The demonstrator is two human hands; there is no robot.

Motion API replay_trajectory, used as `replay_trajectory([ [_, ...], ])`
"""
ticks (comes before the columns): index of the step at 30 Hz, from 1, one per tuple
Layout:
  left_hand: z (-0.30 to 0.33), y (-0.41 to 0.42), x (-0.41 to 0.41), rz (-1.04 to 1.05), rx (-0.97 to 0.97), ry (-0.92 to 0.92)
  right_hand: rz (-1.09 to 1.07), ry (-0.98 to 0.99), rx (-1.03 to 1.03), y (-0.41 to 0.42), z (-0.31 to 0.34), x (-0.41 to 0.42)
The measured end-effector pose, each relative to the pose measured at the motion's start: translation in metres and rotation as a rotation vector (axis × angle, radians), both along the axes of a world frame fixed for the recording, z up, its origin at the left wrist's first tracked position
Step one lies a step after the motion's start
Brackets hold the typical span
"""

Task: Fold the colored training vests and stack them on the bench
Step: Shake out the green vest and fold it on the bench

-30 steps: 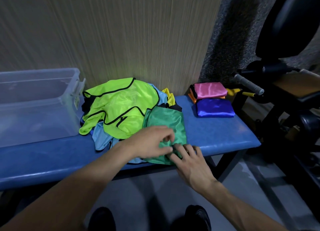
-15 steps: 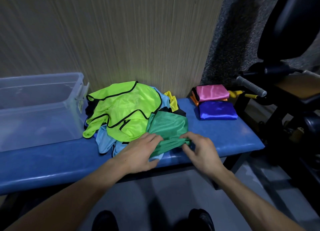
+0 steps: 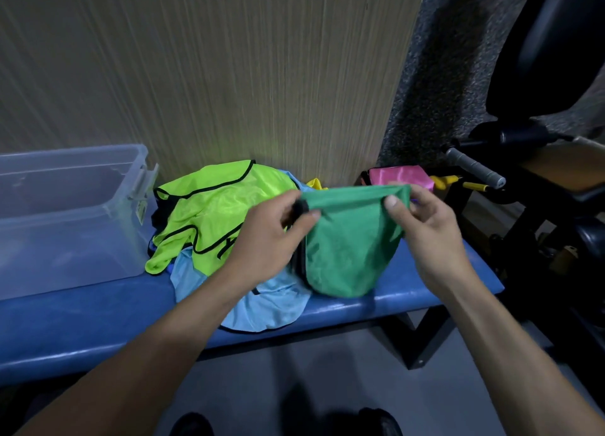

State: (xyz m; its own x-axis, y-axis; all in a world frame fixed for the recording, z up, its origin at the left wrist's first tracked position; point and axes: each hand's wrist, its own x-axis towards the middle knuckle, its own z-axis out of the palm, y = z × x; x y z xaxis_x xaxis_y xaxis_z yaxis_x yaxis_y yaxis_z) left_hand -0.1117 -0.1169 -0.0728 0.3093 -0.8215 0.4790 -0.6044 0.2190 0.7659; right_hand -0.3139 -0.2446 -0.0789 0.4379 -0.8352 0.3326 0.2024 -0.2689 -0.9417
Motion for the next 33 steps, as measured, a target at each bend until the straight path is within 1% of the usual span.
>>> replay_trajectory([
  [1, 0.009, -0.008, -0.003, -0.003, -0.033, 0.031, 0.06, -0.009, 0.1, -0.002, 0.005, -0.002],
  [2, 0.017, -0.015, -0.007, -0.011, -0.054, 0.045, 0.145, 0.042, 0.192, -0.003, 0.007, -0.005],
  [4, 0.027, -0.028, -0.012, -0.02, -0.07, 0.059, 0.329, 0.232, 0.335, -0.004, 0.005, -0.009],
  [5, 0.029, -0.034, -0.012, -0.015, -0.05, 0.066, 0.382, 0.296, 0.386, -0.005, 0.001, -0.011],
  [7, 0.023, -0.048, -0.006, -0.006, 0.053, 0.096, 0.368, 0.313, 0.47, -0.014, -0.008, -0.009],
  [10, -0.009, -0.081, 0.016, 0.049, 0.249, 0.209, 0.207, 0.291, 0.546, -0.03, -0.026, 0.004],
  [12, -0.04, -0.104, 0.028, 0.128, 0.352, 0.272, 0.137, 0.34, 0.594, -0.036, -0.043, 0.011],
  [14, -0.064, -0.119, 0.035, 0.206, 0.427, 0.312, 0.149, 0.429, 0.618, -0.041, -0.058, 0.011],
  [16, -0.073, -0.129, 0.038, 0.26, 0.435, 0.419, 0.181, 0.472, 0.624, -0.046, -0.062, 0.007],
  [18, -0.07, -0.137, 0.041, 0.298, 0.402, 0.528, 0.23, 0.437, 0.623, -0.05, -0.061, 0.002],
  [19, -0.069, -0.141, 0.043, 0.302, 0.39, 0.551, 0.239, 0.398, 0.632, -0.052, -0.062, 0.0],
  [21, -0.072, -0.149, 0.044, 0.308, 0.4, 0.534, 0.235, 0.337, 0.633, -0.05, -0.065, -0.001],
  [24, -0.077, -0.151, 0.043, 0.326, 0.417, 0.493, 0.192, 0.337, 0.608, -0.043, -0.069, 0.0],
  [25, -0.073, -0.149, 0.04, 0.317, 0.422, 0.494, 0.158, 0.332, 0.611, -0.042, -0.071, 0.001],
  [26, -0.069, -0.145, 0.037, 0.261, 0.446, 0.516, 0.117, 0.326, 0.616, -0.04, -0.074, 0.002],
  [27, -0.064, -0.141, 0.033, 0.16, 0.51, 0.536, 0.082, 0.321, 0.624, -0.038, -0.076, 0.003],
  [29, -0.054, -0.132, 0.028, -0.047, 0.696, 0.544, 0.046, 0.312, 0.635, -0.035, -0.079, 0.002],
  [30, -0.052, -0.128, 0.027, -0.099, 0.765, 0.524, 0.043, 0.303, 0.645, -0.034, -0.08, 0.0],
  [31, -0.049, -0.124, 0.025, -0.116, 0.797, 0.484, 0.044, 0.297, 0.653, -0.033, -0.079, -0.002],
  [33, -0.047, -0.121, 0.025, -0.107, 0.762, 0.438, 0.055, 0.298, 0.662, -0.032, -0.077, -0.007],
])
